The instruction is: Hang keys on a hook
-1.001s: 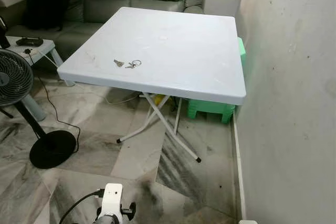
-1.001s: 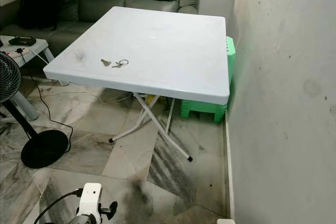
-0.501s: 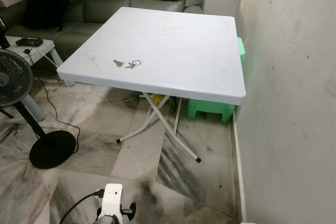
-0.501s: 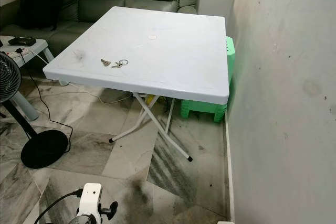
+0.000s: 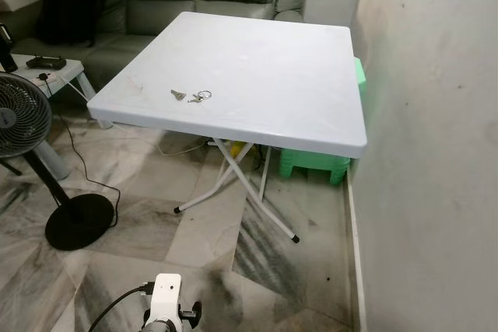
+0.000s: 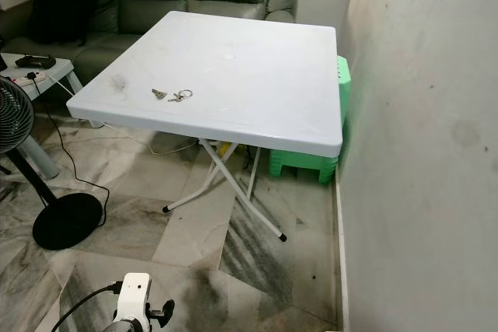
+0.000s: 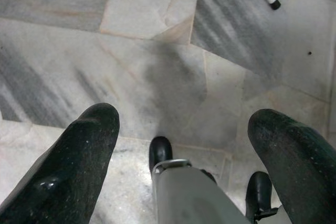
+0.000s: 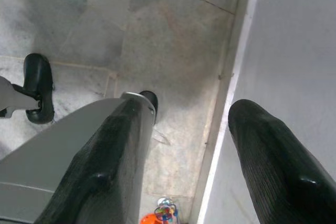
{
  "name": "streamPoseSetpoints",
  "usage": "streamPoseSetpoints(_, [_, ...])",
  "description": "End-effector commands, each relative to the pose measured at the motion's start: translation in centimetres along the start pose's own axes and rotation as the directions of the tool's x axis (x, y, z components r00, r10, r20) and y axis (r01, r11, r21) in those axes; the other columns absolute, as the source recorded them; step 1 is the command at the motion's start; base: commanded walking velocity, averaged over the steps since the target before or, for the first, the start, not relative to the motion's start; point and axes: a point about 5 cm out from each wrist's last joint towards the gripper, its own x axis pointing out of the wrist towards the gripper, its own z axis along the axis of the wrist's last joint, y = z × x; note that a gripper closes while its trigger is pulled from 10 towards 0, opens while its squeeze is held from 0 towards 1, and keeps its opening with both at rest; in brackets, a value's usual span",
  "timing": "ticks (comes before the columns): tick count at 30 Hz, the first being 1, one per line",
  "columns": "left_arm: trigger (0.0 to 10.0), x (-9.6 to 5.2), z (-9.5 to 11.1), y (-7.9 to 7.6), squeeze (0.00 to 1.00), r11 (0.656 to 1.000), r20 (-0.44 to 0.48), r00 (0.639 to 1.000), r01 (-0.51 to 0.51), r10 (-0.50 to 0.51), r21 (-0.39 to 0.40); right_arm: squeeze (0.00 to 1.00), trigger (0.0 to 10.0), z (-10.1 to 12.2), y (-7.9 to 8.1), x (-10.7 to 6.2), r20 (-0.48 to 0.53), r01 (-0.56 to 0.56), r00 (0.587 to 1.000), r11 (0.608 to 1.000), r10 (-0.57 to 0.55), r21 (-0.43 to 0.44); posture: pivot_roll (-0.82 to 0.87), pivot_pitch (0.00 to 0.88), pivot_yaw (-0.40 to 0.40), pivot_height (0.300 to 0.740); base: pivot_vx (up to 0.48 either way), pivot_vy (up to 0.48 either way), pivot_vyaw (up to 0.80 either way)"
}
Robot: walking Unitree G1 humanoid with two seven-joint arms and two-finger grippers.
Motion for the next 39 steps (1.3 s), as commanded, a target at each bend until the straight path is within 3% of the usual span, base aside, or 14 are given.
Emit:
streamPoseSetpoints(1, [10.0,0.0,0.0,0.4,0.0,1.0,-0.005,1.0,-0.013,0.013,-0.002,0.0,10.0,0.1,0.2,0.0,0.005,-0.002,1.0,1.0,0.002,0.016,0.01,0.0,-0.006,0.74,0.0,0.311,0.0])
streamPoseSetpoints(17, [10.0,0.0,0.0,0.4,0.0,1.0,-0.002,1.0,-0.014,0.014,-0.011,0.0,10.0,0.1,0.3,0.0,0.006,-0.002,1.0,1.0,0.002,0.018,0.01,0.0,-0.008,0.74,0.0,0.34,0.0])
streamPoseSetpoints(26, [10.0,0.0,0.1,0.3,0.0,1.0,-0.002,1.0,-0.017,0.017,-0.02,0.0,10.0,-0.7,-0.6,-0.2,-0.01,0.008,1.0,1.0,-0.008,0.022,0.0,0.0,-0.01,0.74,0.0,0.347,0.0])
streamPoseSetpoints(39, [10.0,0.0,0.0,0.4,0.0,0.999,-0.008,1.0,-0.021,0.021,-0.029,0.0,10.0,-0.6,0.3,-0.1,-0.009,-0.002,1.0,1.0,0.002,0.026,0.0,0.0,-0.01,0.74,0.0,0.349,0.0])
